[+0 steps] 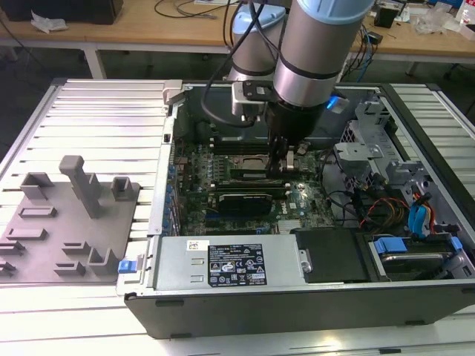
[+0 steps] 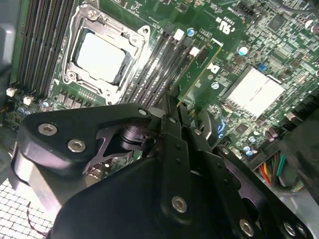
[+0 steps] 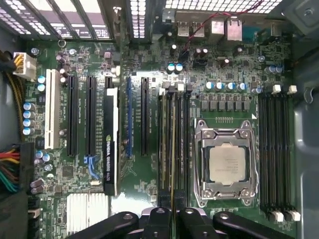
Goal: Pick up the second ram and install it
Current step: 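Insert the second ram into the second slot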
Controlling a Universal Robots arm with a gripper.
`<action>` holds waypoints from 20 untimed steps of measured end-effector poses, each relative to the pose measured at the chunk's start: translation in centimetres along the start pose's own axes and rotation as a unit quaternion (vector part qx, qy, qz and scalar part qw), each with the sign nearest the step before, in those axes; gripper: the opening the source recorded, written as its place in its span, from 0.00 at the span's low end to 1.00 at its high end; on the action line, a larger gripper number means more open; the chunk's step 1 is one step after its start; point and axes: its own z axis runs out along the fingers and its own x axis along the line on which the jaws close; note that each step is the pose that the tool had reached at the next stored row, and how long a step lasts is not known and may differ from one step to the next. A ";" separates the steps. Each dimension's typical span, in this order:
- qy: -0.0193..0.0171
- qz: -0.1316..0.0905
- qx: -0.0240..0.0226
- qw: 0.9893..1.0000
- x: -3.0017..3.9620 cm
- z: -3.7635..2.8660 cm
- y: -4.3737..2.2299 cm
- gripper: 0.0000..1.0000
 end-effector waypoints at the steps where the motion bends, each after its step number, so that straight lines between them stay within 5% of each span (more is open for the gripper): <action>1: 0.002 0.000 0.000 1.000 -0.14 0.06 0.15 0.13; 4: 0.003 0.000 0.000 1.000 -0.35 0.51 0.61 0.13; 11: 0.003 0.000 0.000 1.000 -1.24 2.92 1.54 0.13; 20: 0.003 -0.004 0.000 1.000 -1.54 3.83 1.67 0.13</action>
